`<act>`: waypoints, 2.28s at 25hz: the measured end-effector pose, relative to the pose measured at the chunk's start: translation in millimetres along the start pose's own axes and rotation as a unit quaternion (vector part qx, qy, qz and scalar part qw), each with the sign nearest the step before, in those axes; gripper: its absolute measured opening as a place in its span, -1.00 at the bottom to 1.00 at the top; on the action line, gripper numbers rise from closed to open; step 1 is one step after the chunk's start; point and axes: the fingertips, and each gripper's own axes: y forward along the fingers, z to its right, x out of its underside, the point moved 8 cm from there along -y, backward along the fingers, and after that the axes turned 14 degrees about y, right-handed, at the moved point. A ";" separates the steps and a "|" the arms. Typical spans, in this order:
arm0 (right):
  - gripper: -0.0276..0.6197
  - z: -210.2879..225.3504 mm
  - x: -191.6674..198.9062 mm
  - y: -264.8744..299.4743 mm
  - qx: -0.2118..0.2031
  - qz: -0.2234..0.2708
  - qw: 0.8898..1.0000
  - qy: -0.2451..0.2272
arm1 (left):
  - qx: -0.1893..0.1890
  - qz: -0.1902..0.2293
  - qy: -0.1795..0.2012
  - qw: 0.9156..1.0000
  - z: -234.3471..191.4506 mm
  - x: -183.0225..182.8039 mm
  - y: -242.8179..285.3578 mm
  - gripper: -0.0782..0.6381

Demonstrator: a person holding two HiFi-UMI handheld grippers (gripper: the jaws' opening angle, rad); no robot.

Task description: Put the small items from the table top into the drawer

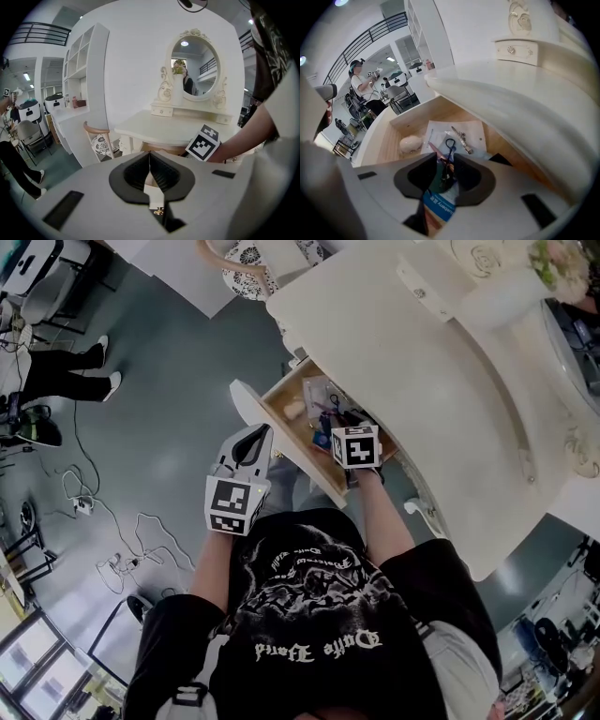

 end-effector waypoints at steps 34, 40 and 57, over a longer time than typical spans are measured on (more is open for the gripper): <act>-0.49 -51.3 -53.6 -137.4 0.007 0.237 0.970 0.044 | 0.127 0.078 0.035 0.988 -24.6 -32.0 59.1 -0.74; -0.49 -40.2 -44.9 -159.4 0.050 0.262 0.961 0.066 | 0.161 0.089 0.054 0.982 -16.1 -44.7 70.7 -0.74; -0.88 -9.7 -25.2 -200.3 0.126 0.346 0.922 0.121 | 0.208 0.113 0.089 0.967 17.3 -67.9 83.6 -0.74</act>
